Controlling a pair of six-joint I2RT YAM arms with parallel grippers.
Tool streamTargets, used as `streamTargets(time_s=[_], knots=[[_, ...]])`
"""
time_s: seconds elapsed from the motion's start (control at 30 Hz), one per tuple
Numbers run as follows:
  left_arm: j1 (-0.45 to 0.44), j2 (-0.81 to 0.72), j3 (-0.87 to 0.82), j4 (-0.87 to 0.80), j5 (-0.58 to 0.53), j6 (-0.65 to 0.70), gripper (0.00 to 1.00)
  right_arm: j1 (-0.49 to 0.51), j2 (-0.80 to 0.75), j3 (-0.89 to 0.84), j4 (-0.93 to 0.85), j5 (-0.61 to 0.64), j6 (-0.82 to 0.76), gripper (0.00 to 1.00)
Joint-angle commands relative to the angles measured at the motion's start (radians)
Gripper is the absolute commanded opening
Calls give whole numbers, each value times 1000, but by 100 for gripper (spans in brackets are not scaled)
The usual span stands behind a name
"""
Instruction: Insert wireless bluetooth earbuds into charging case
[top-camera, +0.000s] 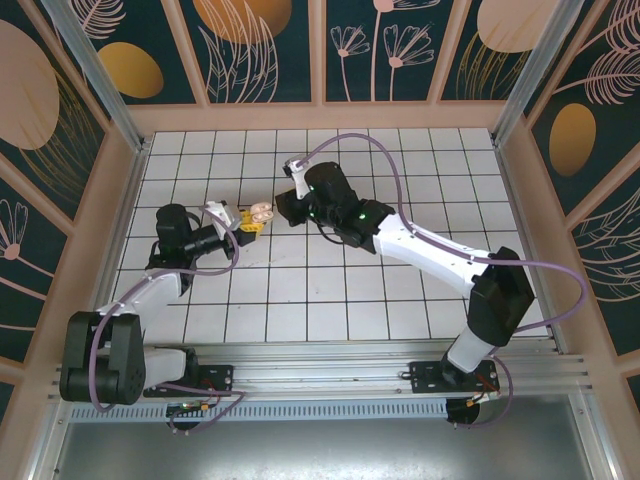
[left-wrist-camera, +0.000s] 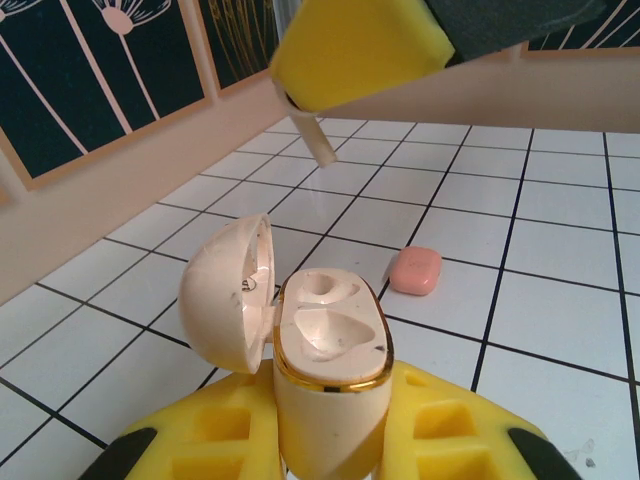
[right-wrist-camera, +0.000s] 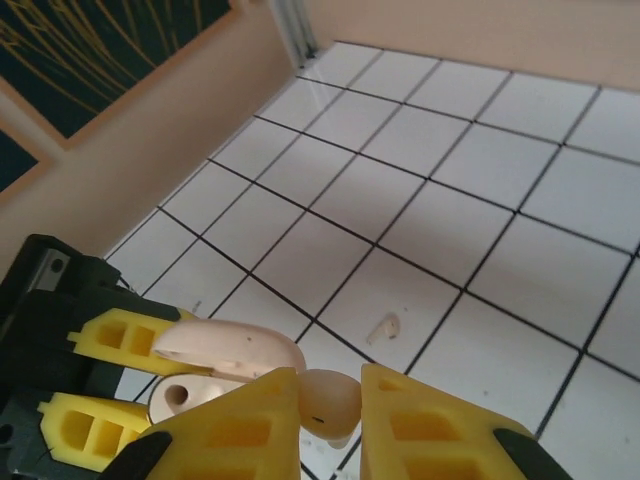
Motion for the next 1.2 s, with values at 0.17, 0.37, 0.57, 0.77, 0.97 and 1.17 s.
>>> streamTargets(time_s=[0.17,0.37,0.57,0.77,0.97,1.17], knots=[[-6,19,-11,150,59,-144,10,21,-12,-33,135,-62,-122,17],[-6,29,-8,188,67,-214,10,21,0,-37,159,-99,-127,17],[-6,35,-7,228,64,-265,11,21,6,-43,159,-108,-128,17],[-6,39,-7,260,63,-313,11,19,12,-53,155,-114,-133,17],[-6,33,-5,268,67,-326,11,15,30,-39,159,-112,-130,16],[-6,20,-3,262,61,-330,11,15,44,-29,159,-101,-125,16]])
